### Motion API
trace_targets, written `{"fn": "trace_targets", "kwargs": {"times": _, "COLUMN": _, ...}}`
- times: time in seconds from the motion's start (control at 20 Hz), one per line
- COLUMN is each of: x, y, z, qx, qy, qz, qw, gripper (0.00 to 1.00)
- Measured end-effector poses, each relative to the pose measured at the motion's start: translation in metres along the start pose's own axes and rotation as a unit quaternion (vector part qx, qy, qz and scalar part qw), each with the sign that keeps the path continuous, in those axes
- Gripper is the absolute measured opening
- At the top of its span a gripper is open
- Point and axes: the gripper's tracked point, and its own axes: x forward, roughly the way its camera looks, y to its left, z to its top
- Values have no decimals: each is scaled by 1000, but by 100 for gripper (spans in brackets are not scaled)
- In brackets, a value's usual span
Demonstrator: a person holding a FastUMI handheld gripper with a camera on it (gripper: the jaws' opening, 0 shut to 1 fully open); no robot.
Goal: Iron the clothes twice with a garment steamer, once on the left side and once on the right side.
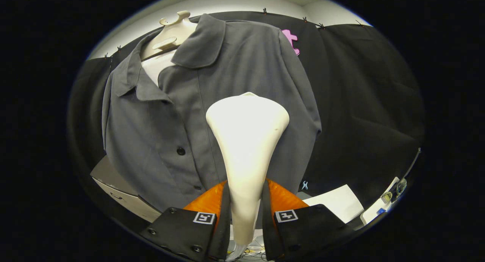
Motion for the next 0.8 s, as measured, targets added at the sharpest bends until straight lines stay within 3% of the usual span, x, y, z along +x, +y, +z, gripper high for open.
{"fn": "trace_targets", "kwargs": {"times": 0.8, "x": 37, "y": -22, "z": -126, "qx": 23, "qy": 109, "qz": 5, "qw": 994, "gripper": 44}}
